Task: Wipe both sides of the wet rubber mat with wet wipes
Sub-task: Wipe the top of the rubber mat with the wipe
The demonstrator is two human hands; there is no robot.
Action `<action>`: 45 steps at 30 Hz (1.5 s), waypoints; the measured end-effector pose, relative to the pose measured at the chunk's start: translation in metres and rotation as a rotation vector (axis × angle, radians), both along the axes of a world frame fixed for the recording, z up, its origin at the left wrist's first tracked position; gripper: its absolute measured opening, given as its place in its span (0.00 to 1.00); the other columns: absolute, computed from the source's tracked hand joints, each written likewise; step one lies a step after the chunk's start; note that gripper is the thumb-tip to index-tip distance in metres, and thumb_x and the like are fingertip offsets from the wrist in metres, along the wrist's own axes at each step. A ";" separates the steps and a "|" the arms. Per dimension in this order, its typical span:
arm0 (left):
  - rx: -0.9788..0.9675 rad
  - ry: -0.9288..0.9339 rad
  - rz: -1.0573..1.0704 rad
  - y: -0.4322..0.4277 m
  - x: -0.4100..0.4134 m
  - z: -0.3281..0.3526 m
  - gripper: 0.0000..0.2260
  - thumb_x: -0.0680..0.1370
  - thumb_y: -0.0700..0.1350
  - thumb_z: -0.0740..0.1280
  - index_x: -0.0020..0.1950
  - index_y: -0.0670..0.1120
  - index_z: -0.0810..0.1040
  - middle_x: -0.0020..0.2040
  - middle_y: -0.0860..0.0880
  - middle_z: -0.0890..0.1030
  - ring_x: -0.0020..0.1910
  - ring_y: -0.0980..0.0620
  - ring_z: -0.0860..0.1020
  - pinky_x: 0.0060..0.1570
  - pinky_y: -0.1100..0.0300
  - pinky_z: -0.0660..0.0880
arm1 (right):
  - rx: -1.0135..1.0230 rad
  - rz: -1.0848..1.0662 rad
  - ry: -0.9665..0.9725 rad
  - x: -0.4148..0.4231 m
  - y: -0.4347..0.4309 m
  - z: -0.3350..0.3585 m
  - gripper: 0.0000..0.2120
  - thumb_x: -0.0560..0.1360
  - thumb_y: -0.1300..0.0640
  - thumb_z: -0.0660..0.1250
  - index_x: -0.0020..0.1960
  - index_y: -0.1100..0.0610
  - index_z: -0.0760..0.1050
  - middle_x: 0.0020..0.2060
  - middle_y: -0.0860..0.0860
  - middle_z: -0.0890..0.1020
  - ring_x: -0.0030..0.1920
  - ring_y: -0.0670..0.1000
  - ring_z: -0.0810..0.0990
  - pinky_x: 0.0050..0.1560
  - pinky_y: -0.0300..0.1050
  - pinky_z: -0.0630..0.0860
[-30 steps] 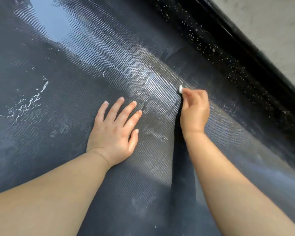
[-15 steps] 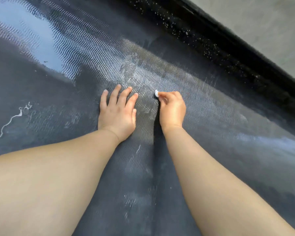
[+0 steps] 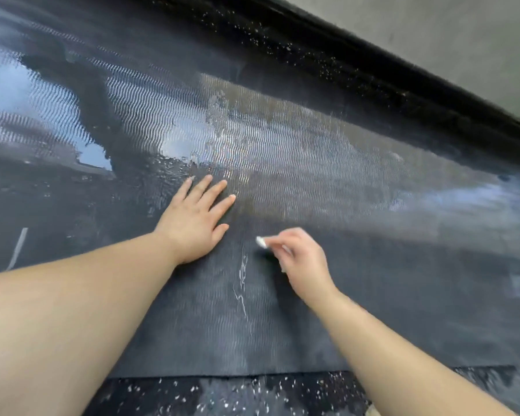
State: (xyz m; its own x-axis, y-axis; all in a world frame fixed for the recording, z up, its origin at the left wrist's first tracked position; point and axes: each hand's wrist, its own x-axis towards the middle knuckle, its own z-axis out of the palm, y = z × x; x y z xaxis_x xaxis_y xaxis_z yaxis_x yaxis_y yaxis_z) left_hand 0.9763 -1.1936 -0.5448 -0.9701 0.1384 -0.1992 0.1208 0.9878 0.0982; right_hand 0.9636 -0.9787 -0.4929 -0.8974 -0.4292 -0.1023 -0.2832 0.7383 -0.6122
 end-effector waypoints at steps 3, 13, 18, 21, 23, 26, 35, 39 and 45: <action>0.025 0.030 -0.019 -0.014 0.019 -0.003 0.27 0.80 0.60 0.46 0.78 0.54 0.47 0.78 0.49 0.47 0.77 0.47 0.43 0.71 0.51 0.34 | -0.026 -0.216 0.056 -0.072 -0.038 -0.006 0.10 0.74 0.68 0.65 0.50 0.60 0.82 0.42 0.50 0.77 0.45 0.52 0.78 0.50 0.38 0.71; 0.041 0.063 -0.012 -0.014 0.025 -0.003 0.29 0.77 0.60 0.39 0.78 0.53 0.48 0.78 0.49 0.48 0.77 0.47 0.43 0.71 0.51 0.33 | 0.105 -0.092 0.252 -0.063 -0.061 -0.030 0.10 0.74 0.67 0.65 0.49 0.58 0.83 0.44 0.57 0.78 0.45 0.59 0.76 0.50 0.38 0.67; 0.052 0.064 -0.012 -0.015 0.024 -0.002 0.28 0.79 0.60 0.43 0.78 0.53 0.50 0.78 0.48 0.49 0.77 0.47 0.44 0.71 0.50 0.35 | 0.142 0.214 0.162 0.060 -0.002 -0.017 0.15 0.67 0.74 0.70 0.44 0.56 0.84 0.39 0.53 0.79 0.39 0.56 0.77 0.45 0.44 0.71; 0.042 0.047 -0.015 -0.014 0.024 -0.003 0.28 0.79 0.59 0.43 0.78 0.53 0.48 0.78 0.48 0.48 0.77 0.47 0.44 0.71 0.50 0.35 | 0.180 0.366 0.033 0.089 0.024 -0.003 0.19 0.65 0.76 0.68 0.43 0.54 0.84 0.38 0.51 0.79 0.37 0.55 0.77 0.41 0.43 0.72; 0.032 0.037 -0.007 -0.010 0.024 -0.004 0.28 0.79 0.59 0.44 0.78 0.52 0.48 0.78 0.48 0.47 0.77 0.46 0.43 0.71 0.48 0.36 | 0.146 0.315 0.029 0.069 0.021 0.007 0.17 0.67 0.74 0.67 0.44 0.55 0.84 0.38 0.52 0.79 0.37 0.56 0.77 0.43 0.43 0.71; 0.028 0.028 0.030 0.001 0.026 -0.003 0.26 0.80 0.56 0.45 0.78 0.51 0.48 0.78 0.48 0.47 0.76 0.45 0.42 0.71 0.43 0.37 | 0.087 -0.002 0.096 0.006 -0.003 0.006 0.13 0.71 0.71 0.65 0.47 0.59 0.83 0.40 0.58 0.79 0.43 0.56 0.78 0.48 0.42 0.71; 0.032 -0.018 -0.093 0.016 0.031 -0.004 0.29 0.77 0.62 0.42 0.77 0.55 0.46 0.78 0.52 0.45 0.76 0.49 0.40 0.68 0.35 0.35 | 0.210 -0.237 0.189 -0.017 -0.016 -0.023 0.11 0.75 0.67 0.64 0.48 0.56 0.83 0.45 0.55 0.78 0.48 0.58 0.76 0.50 0.43 0.70; 0.029 -0.003 -0.083 0.017 0.032 -0.003 0.31 0.76 0.62 0.40 0.77 0.54 0.47 0.78 0.51 0.46 0.76 0.48 0.41 0.68 0.35 0.36 | 0.231 -0.059 0.150 0.083 0.028 -0.010 0.12 0.70 0.71 0.69 0.43 0.55 0.83 0.39 0.53 0.79 0.40 0.55 0.76 0.45 0.40 0.70; 0.020 -0.005 -0.048 0.029 0.038 -0.003 0.28 0.79 0.59 0.44 0.78 0.51 0.47 0.78 0.48 0.46 0.76 0.45 0.41 0.69 0.37 0.36 | 0.239 0.197 -0.034 0.111 0.060 0.011 0.16 0.66 0.75 0.69 0.43 0.55 0.83 0.38 0.52 0.79 0.39 0.56 0.78 0.43 0.39 0.72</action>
State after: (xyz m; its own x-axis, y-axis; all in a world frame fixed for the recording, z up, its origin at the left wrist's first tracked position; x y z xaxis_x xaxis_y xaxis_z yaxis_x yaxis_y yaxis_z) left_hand 1.0143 -1.1645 -0.5478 -0.9614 0.1888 -0.2002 0.1675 0.9787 0.1188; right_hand 1.0742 -0.9186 -0.4818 -0.7935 -0.5547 -0.2504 -0.4174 0.7954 -0.4394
